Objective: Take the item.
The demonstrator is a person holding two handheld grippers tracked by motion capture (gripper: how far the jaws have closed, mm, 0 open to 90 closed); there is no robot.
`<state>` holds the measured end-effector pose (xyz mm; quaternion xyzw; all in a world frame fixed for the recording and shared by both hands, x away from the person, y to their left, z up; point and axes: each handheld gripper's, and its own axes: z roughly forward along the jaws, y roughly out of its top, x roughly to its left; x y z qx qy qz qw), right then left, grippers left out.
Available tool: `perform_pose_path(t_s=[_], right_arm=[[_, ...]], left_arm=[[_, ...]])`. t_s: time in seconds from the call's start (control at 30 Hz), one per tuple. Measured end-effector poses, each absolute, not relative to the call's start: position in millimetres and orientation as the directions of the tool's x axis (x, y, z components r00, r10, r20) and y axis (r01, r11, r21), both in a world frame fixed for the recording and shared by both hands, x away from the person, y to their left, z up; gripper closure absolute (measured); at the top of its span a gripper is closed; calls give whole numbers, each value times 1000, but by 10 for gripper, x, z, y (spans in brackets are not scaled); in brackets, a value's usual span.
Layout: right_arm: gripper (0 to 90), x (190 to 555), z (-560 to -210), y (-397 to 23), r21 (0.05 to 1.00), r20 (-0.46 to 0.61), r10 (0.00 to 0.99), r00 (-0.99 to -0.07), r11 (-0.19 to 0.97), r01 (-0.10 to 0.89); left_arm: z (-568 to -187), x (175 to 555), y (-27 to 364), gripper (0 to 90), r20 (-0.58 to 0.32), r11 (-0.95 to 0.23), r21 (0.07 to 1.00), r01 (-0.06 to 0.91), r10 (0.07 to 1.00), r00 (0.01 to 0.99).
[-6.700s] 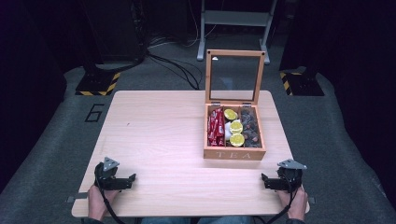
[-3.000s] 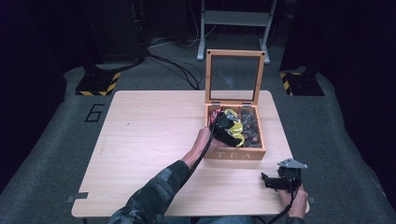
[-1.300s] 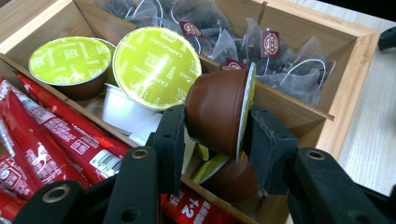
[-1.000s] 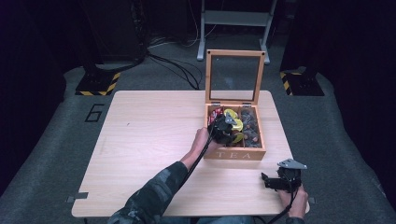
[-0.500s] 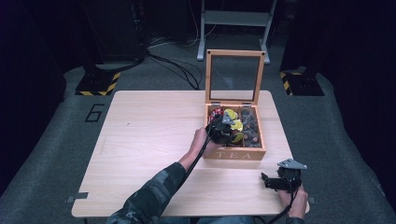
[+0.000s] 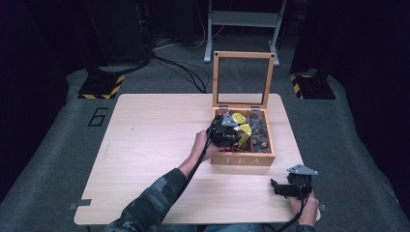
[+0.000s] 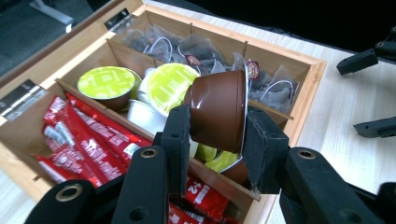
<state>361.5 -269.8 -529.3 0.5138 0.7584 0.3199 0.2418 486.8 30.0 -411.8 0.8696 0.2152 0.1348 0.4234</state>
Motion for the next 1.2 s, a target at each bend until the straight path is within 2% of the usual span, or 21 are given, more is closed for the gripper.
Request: perform_pose_path(t_s=[1.2], right_arm=[[36, 3615, -5293, -2697, 733, -33, 937, -348, 259, 628]], left_arm=[[-3872, 4757, 1086, 640, 65, -457, 851, 259, 581, 811]])
